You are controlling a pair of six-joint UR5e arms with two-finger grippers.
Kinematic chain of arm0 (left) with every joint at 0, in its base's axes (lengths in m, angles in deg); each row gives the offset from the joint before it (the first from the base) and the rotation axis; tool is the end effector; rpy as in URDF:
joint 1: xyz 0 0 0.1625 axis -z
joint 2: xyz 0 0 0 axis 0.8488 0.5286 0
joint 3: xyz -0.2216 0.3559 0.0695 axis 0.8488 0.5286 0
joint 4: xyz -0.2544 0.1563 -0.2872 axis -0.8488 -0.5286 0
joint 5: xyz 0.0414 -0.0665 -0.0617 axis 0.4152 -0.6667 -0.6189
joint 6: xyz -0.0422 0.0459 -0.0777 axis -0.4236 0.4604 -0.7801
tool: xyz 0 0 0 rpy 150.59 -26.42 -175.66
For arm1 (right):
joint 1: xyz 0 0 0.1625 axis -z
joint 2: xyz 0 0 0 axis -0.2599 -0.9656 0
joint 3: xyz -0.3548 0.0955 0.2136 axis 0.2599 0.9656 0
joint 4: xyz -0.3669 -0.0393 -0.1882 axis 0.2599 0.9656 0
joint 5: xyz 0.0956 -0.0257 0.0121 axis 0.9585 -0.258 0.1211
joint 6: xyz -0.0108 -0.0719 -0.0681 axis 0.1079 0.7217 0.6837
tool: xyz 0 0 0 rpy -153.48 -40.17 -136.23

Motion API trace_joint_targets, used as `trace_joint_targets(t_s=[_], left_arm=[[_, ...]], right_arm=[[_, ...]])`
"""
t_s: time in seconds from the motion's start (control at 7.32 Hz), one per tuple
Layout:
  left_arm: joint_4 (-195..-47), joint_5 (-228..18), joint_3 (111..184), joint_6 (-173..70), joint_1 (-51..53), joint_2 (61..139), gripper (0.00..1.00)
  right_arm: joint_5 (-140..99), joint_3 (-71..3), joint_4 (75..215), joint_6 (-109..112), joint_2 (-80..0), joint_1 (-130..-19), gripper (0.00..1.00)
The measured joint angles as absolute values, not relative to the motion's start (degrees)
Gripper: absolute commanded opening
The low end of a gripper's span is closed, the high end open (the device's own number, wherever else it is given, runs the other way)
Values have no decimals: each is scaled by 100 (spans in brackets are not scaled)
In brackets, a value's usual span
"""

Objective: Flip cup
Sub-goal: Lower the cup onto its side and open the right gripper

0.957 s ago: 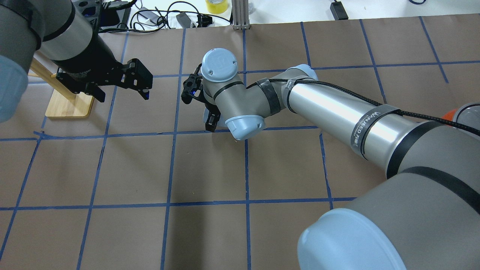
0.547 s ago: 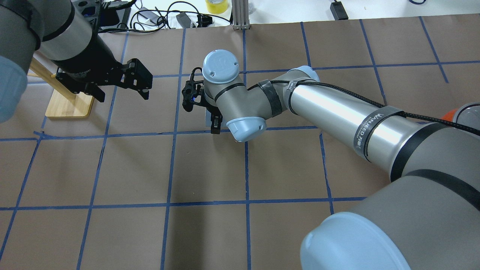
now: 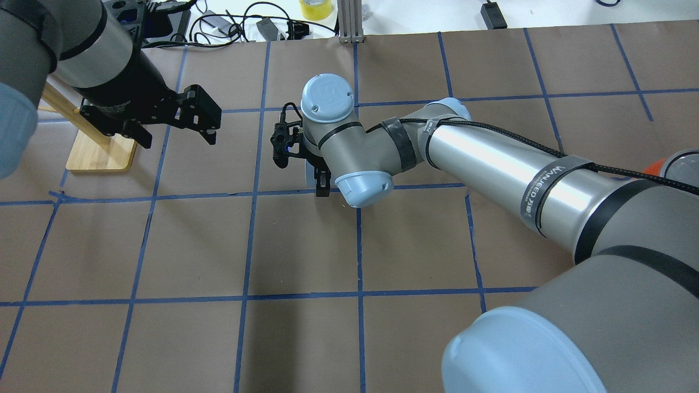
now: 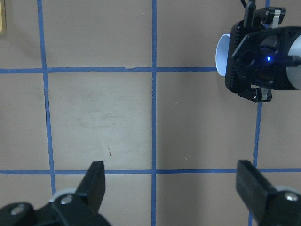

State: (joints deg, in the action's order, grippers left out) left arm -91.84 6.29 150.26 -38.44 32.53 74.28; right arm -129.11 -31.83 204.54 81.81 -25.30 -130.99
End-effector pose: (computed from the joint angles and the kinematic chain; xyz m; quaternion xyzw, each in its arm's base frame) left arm -0.1388 -0.4523 0.5124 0.0075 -0.9989 0.0469 0.0042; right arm 0.4233 -0.5484 0.2081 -0.7023 0.7043 -0.1035 0.0054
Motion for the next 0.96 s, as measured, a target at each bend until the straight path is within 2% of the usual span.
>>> trace_joint_targets(t_s=[0.14,0.27,0.41,0.55,0.96], left_arm=[[-9182,631,15026,-3844,3253,7427,100],[-9180,632,15026,-3845,3253,7427,100],[-9180,632,15026,-3847,3253,7427,100],[-9180,632,15026,-3846,3253,7426,100],[-9179,632,15026,-3843,3253,7426,100]], right_arm=[[-12895,-3209,20458,8182,-2527,-13095,37],[-12883,-3218,20459,8185,-2515,-13093,46],[-12883,-3224,20460,8199,-2500,-13091,78],[-12891,-3225,20466,8215,-2505,-13088,85],[-12859,-3221,20497,8182,-2496,-13092,91]])
